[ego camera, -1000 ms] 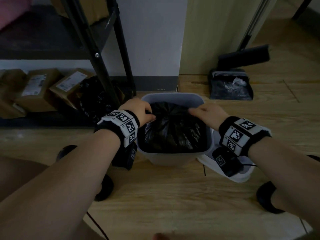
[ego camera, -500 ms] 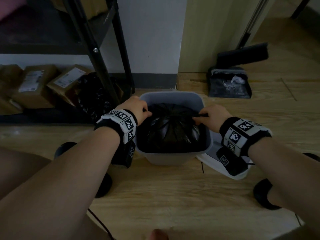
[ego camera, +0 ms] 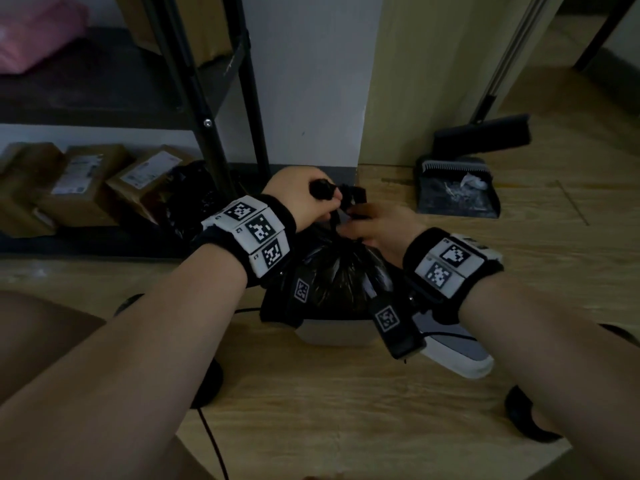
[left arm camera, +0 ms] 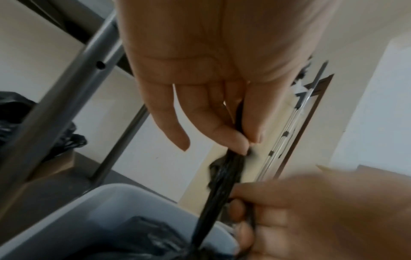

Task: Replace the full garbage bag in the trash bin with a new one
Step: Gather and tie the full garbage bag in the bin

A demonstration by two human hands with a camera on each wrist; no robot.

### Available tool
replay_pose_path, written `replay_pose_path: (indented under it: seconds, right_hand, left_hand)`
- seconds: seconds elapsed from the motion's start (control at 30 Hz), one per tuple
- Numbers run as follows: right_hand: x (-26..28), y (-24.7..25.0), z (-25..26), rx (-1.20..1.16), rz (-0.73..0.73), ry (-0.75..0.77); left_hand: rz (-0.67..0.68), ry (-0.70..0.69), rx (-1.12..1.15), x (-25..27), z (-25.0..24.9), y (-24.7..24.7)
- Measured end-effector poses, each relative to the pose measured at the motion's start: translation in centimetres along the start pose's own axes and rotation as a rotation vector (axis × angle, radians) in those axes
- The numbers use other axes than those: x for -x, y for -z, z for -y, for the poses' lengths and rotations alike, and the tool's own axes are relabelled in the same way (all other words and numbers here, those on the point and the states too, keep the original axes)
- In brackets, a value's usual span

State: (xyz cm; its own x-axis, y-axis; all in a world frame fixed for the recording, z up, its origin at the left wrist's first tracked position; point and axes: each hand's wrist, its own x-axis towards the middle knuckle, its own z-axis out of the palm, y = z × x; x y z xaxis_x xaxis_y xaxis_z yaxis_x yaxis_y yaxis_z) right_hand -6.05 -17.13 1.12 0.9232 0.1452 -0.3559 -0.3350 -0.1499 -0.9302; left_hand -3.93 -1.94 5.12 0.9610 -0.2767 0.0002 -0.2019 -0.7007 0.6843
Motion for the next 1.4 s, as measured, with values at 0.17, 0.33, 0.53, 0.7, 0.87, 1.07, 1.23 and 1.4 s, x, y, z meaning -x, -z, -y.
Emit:
replay_pose_path:
  seconds: [0.17, 0.33, 0.53, 0.7, 0.87, 1.07, 1.23, 1.4]
  right_hand:
    - [-0.9, -1.6, -0.7, 0.643, -0.153, 0.182]
    - [-1.0, -1.7, -0.3, 0.536, -0.127, 0.125]
    - [0.4, -0.2, 0.2, 0.506, -0.053, 0.105]
    - [-0.1, 0.7, -0.1, 0.480, -0.142, 0.015]
    - [-1.4, 0.6, -1.3, 0.234, -0.125, -0.147]
    - [-0.9, 1.4, -0.7, 0.098, 0.029, -0.211]
    - [0.4, 0.8, 0.6, 0.672, 0.050, -0.125]
    - [0.9, 0.3, 0.6, 0.892, -0.114, 0.052]
  left_hand:
    - [0.075, -0.072, 0.042, 0.5, -1.3, -0.2]
    - [0.059, -0.012, 0.004, 0.1, 0.5, -0.6]
    - [0.262, 0.016, -0.227, -0.1, 2.3, -3.3]
    - [0.227, 0.035, -0.369, 0.1, 2.2, -2.4]
    - [0.162, 0.006, -0.313, -0.1, 1.2, -1.3]
    - [0.200, 0.092, -0.464, 0.0, 1.0, -0.9]
    - [0.297, 0.079, -0.454, 0.5, 0.5, -2.8]
    - [0.367, 0.117, -0.314, 0.4, 0.1, -4.0]
